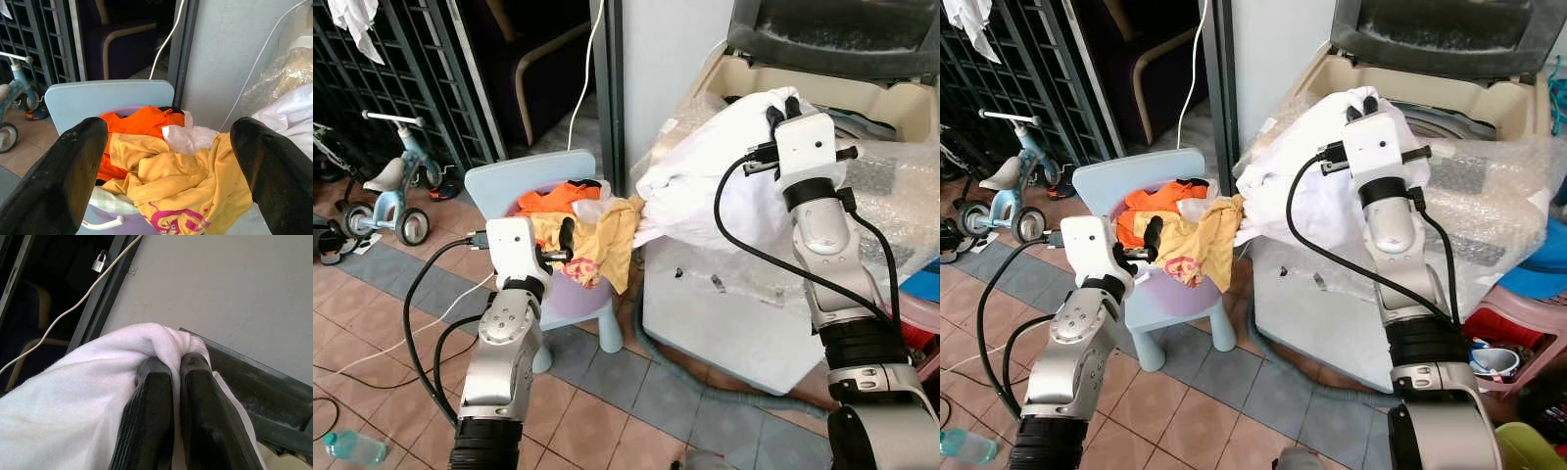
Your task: Clothes washing
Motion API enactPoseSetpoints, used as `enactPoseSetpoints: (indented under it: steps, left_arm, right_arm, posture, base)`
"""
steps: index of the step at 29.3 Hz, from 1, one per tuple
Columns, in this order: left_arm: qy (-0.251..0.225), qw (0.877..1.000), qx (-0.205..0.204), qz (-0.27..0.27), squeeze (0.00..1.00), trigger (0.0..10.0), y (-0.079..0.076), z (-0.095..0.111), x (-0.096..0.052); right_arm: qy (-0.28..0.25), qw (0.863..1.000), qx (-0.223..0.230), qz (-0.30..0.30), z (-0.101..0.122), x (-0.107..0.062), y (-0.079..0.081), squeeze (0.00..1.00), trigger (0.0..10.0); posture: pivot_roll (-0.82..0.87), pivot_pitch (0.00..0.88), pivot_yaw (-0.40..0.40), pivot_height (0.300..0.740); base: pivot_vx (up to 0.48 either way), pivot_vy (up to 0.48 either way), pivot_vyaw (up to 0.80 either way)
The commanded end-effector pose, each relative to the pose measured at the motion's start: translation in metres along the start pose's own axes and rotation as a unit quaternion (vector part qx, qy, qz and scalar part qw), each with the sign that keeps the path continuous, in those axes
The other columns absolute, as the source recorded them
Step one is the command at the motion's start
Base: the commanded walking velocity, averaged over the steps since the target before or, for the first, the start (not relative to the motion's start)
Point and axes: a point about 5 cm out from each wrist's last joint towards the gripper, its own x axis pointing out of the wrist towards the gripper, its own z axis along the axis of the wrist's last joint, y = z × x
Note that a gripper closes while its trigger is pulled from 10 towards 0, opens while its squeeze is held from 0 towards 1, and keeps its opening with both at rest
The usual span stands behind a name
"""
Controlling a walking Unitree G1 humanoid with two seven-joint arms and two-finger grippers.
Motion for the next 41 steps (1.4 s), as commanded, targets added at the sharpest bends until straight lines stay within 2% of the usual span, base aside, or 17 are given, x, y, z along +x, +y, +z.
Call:
enactPoseSetpoints:
  steps: [1,9,14,16,19,20,22,23,24,27,28,29,30,34,37,40,41]
  left_arm:
    - [0.000,1.000,-0.001,0.010,0.00,10.0,0.007,-0.001,-0.001]
    - [0.000,1.000,-0.001,0.008,0.00,10.0,0.006,0.000,0.000]
    - [0.006,1.000,-0.004,0.011,0.00,10.0,0.004,-0.002,0.001]
    - [0.010,1.000,-0.006,0.012,0.00,10.0,0.003,-0.004,0.000]
    - [0.014,1.000,-0.004,0.013,0.00,10.0,0.003,-0.006,-0.002]
    - [0.017,1.000,-0.004,0.015,0.00,10.0,0.003,-0.008,-0.003]
    - [0.018,1.000,-0.005,0.015,0.00,10.0,0.003,-0.008,-0.004]
    - [0.019,1.000,-0.006,0.015,0.00,10.0,0.002,-0.009,-0.004]
    - [0.019,1.000,-0.006,0.015,0.00,10.0,0.002,-0.009,-0.004]
    - [0.022,1.000,-0.005,0.014,0.00,10.0,0.001,-0.010,-0.005]
    - [0.022,1.000,-0.005,0.014,0.00,10.0,0.001,-0.010,-0.005]
    - [0.023,1.000,-0.005,0.014,0.00,10.0,0.001,-0.010,-0.005]
    - [0.023,1.000,-0.005,0.014,0.00,10.0,0.001,-0.010,-0.005]
    - [0.024,1.000,-0.004,0.015,0.00,10.0,0.001,-0.010,-0.004]
    - [0.024,1.000,-0.003,0.014,0.00,10.0,0.001,-0.010,-0.003]
    - [0.025,1.000,-0.001,0.015,0.00,10.0,0.002,-0.011,-0.004]
    - [0.025,1.000,-0.001,0.016,0.00,10.0,0.002,-0.011,-0.004]
  right_arm:
    - [-0.046,0.999,-0.001,0.002,0.020,0.012,0.002,0.00,10.0]
    - [-0.070,0.997,0.010,0.000,0.034,0.026,0.004,0.00,10.0]
    - [-0.071,0.996,0.037,-0.030,0.045,0.045,-0.011,0.00,10.0]
    - [-0.055,0.995,0.041,-0.076,0.047,0.056,-0.031,0.00,10.0]
    - [-0.016,0.989,0.051,-0.139,0.042,0.063,-0.057,0.00,10.0]
    - [0.019,0.980,0.071,-0.187,0.035,0.064,-0.077,0.00,10.0]
    - [0.039,0.973,0.078,-0.211,0.030,0.064,-0.088,0.00,10.0]
    - [0.061,0.967,0.073,-0.238,0.024,0.062,-0.102,0.00,10.0]
    - [0.061,0.967,0.073,-0.238,0.024,0.062,-0.102,0.00,10.0]
    - [0.102,0.940,0.081,-0.316,0.013,0.053,-0.143,0.00,10.0]
    - [0.102,0.940,0.081,-0.316,0.013,0.053,-0.143,0.00,10.0]
    - [0.094,0.934,0.058,-0.341,0.017,0.050,-0.162,0.00,10.0]
    - [0.094,0.934,0.058,-0.341,0.017,0.050,-0.162,0.00,10.0]
    - [0.095,0.921,0.037,-0.376,0.019,0.040,-0.188,0.00,10.0]
    - [0.094,0.915,0.023,-0.391,0.019,0.036,-0.198,0.00,10.0]
    - [0.086,0.895,-0.028,-0.436,0.025,0.021,-0.228,0.00,10.0]
    - [0.097,0.889,-0.043,-0.446,0.022,0.016,-0.232,0.00,10.0]
  posture:
    - [-0.07,0.000,0.032,0.740]
    - [-0.07,0.000,0.036,0.740]
    - [-0.07,0.000,0.033,0.740]
    - [-0.07,0.000,0.027,0.740]
    - [-0.07,0.000,0.023,0.740]
    - [-0.07,0.000,0.023,0.740]
    - [-0.06,0.000,0.020,0.740]
    - [-0.06,0.000,0.019,0.740]
    - [-0.06,0.000,0.019,0.740]
    - [-0.06,0.000,0.019,0.740]
    - [-0.06,0.000,0.019,0.740]
    - [-0.07,0.000,0.019,0.740]
    - [-0.07,0.000,0.019,0.740]
    - [-0.07,0.000,0.019,0.740]
    - [-0.07,0.000,0.019,0.740]
    - [-0.07,0.000,0.021,0.740]
    - [-0.07,0.000,0.021,0.740]
  base:
    - [0.472,0.000,0.00]
    - [0.472,0.000,0.00]
    - [0.281,0.000,0.00]
    - [0.000,0.000,0.00]
    - [0.000,0.000,0.00]
    - [0.000,0.000,0.00]
    - [0.000,0.000,0.00]
    - [0.000,0.000,0.00]
    - [0.000,0.000,0.00]
    - [0.000,0.000,0.00]
    - [0.000,0.000,0.00]
    - [0.000,0.000,0.00]
    - [0.000,0.000,0.00]
    - [0.000,0.000,0.00]
    - [0.000,0.000,0.00]
    - [0.000,0.000,0.00]
    - [0.000,0.000,0.00]
